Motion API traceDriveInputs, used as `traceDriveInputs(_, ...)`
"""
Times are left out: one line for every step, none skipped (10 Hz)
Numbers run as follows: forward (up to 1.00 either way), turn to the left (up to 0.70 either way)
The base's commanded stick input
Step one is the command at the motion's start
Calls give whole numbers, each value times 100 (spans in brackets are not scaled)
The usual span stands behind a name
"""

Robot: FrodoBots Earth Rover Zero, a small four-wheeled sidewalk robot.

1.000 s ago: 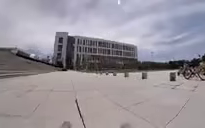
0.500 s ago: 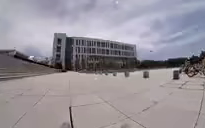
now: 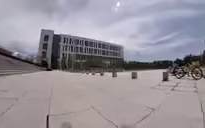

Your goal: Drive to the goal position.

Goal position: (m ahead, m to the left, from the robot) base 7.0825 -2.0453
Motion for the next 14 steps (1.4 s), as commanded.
traceDriveInputs(70, 0)
traceDriveInputs(70, 0)
traceDriveInputs(70, 0)
traceDriveInputs(70, 0)
traceDriveInputs(70, 0)
traceDriveInputs(70, 0)
traceDriveInputs(70, -3)
traceDriveInputs(70, -10)
traceDriveInputs(70, -33)
traceDriveInputs(70, -34)
traceDriveInputs(70, -34)
traceDriveInputs(70, -34)
traceDriveInputs(70, -34)
traceDriveInputs(70, -10)
